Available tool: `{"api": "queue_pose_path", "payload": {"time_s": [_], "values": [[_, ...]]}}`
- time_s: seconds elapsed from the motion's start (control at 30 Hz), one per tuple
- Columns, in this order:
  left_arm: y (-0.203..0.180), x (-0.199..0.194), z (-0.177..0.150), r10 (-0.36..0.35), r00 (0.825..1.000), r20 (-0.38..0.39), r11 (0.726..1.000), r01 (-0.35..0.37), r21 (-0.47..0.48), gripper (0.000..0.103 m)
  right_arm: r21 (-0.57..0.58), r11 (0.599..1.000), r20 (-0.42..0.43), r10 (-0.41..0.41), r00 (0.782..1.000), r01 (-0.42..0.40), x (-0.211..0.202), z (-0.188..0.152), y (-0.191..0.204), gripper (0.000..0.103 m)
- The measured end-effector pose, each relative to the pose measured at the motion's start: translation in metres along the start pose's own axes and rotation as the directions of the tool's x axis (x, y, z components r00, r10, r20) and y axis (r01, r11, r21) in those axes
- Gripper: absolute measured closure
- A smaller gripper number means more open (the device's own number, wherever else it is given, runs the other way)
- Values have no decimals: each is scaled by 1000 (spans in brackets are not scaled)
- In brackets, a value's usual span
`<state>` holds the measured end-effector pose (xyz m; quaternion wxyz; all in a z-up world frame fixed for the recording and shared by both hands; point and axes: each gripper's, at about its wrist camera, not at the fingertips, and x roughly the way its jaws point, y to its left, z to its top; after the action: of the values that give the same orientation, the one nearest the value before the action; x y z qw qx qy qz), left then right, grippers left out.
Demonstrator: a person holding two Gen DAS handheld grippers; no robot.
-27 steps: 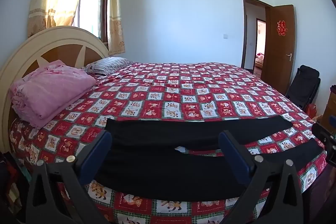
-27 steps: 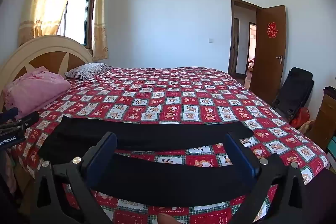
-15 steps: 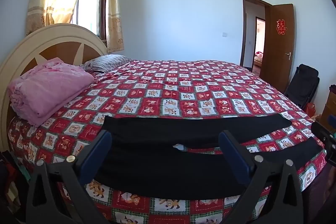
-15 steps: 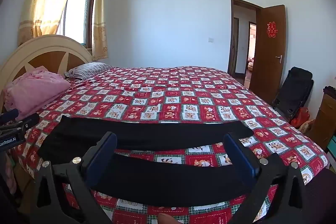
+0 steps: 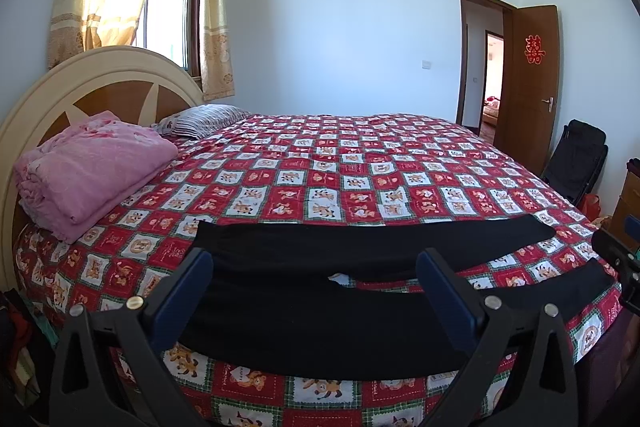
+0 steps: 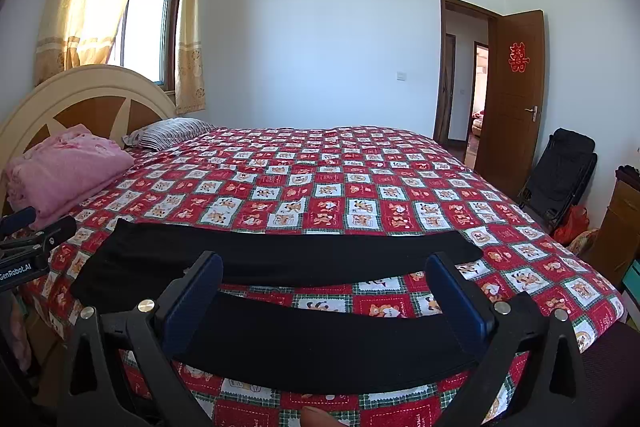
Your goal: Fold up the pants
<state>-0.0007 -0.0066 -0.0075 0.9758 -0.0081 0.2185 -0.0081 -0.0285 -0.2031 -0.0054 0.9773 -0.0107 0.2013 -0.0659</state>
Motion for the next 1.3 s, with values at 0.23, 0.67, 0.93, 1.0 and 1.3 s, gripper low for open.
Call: {"api": "queue_pose_path", "payload": {"time_s": [0.23,0.67,0.93,1.0,1.3], "values": [[0,-1,0,2,1000,1,1000,-2,1,0,0,1000,0,0,1000,0,0,-1,0,1],[0,1,3,1,1000,-2,1000,-1,7,0,0,1000,-4,0,1000,0,1,-1,0,1],[0,0,3,3,1000,-1,1000,-3,7,0,-2,1000,-8,1,1000,-1,2,-3,1,1],[1,1,3,3,1000,-1,1000,-3,7,0,-3,1000,-9,1,1000,-1,2,-3,2,1],[1,1,3,4,1000,1,1000,-4,7,0,-4,1000,-11,3,1000,-3,3,-5,2,1]]}}
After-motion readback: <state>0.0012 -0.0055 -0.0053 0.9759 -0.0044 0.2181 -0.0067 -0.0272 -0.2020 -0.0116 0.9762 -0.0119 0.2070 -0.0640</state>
